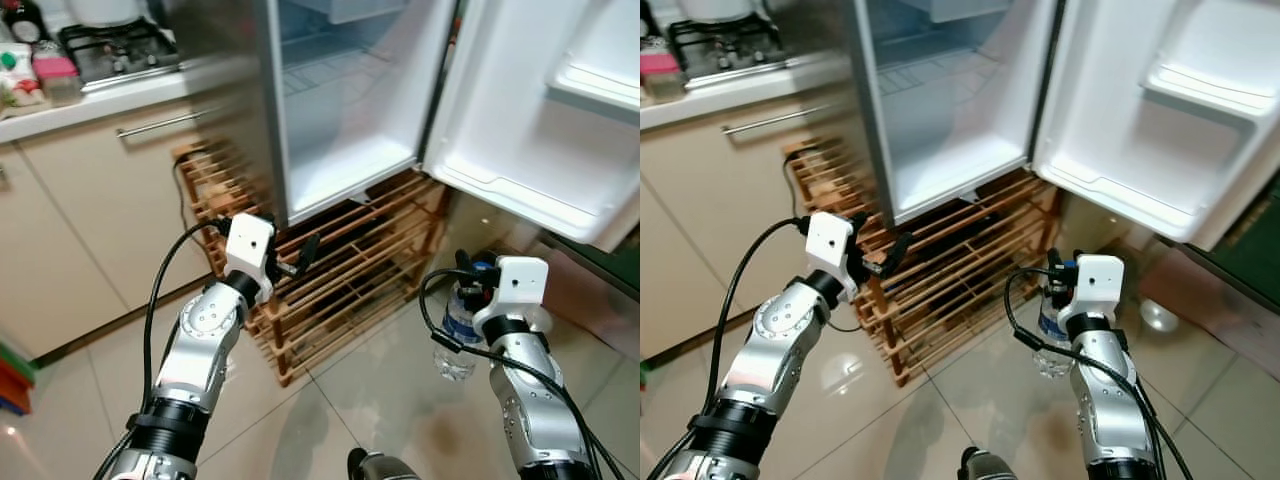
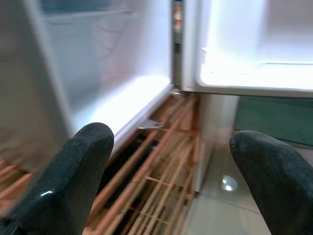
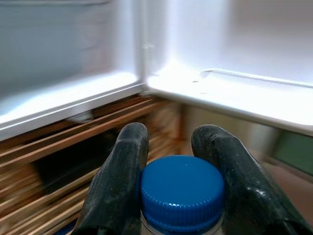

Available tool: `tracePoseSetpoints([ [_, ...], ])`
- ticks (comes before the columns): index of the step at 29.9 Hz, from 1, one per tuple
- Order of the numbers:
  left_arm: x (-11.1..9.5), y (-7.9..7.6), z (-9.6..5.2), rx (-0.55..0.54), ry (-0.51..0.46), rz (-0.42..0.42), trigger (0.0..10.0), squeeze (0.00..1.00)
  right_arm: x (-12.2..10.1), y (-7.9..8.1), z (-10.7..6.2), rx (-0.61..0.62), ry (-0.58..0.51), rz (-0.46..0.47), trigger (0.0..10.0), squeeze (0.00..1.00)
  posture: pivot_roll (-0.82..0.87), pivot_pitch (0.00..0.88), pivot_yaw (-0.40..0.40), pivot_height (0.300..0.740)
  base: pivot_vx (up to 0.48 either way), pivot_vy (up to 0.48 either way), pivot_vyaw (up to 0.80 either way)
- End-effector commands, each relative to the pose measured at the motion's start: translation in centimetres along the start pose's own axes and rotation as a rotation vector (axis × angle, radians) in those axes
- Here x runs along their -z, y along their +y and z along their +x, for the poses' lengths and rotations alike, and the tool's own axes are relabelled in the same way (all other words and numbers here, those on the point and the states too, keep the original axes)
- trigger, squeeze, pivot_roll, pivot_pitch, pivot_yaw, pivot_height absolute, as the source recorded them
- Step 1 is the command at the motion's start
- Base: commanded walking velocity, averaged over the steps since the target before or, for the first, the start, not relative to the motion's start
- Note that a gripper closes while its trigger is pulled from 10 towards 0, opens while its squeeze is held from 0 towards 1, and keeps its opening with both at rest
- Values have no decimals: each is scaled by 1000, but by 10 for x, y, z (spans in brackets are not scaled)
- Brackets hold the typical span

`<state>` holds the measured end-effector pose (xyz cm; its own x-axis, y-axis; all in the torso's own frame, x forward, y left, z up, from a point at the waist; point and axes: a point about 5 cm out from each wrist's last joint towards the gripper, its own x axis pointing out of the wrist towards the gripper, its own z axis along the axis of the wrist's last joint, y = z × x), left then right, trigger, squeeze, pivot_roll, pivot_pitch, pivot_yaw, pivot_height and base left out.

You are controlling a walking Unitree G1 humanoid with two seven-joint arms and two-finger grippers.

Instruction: Restocking fridge

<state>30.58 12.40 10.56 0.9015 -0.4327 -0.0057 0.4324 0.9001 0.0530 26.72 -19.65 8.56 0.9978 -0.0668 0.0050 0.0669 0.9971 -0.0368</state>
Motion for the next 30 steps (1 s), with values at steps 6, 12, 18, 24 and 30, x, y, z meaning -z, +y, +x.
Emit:
tracePoseSetpoints([
  [6,26,33,-17,-223,118,-138,10000,0,-8,-9,-12,39,-50,-22,10000,0,-99,0,20,724,0,0,-621],
  [12,18,28,-15,-177,78,-86,10000,0,-1,-8,-14,41,-28,-24,10000,0,-88,0,20,724,0,0,-626],
  [18,8,21,-6,-126,40,-69,10000,0,-6,-5,-11,36,-47,-49,10000,0,-107,0,28,724,0,0,-416],
  [24,-16,4,4,-26,-85,-37,10000,0,-36,4,-1,4,-178,-153,10000,0,-129,0,35,724,240,0,0],
  [30,-29,-4,11,19,-131,-17,10000,0,-79,14,11,-22,-347,-206,10000,0,-135,0,40,724,465,0,0],
])
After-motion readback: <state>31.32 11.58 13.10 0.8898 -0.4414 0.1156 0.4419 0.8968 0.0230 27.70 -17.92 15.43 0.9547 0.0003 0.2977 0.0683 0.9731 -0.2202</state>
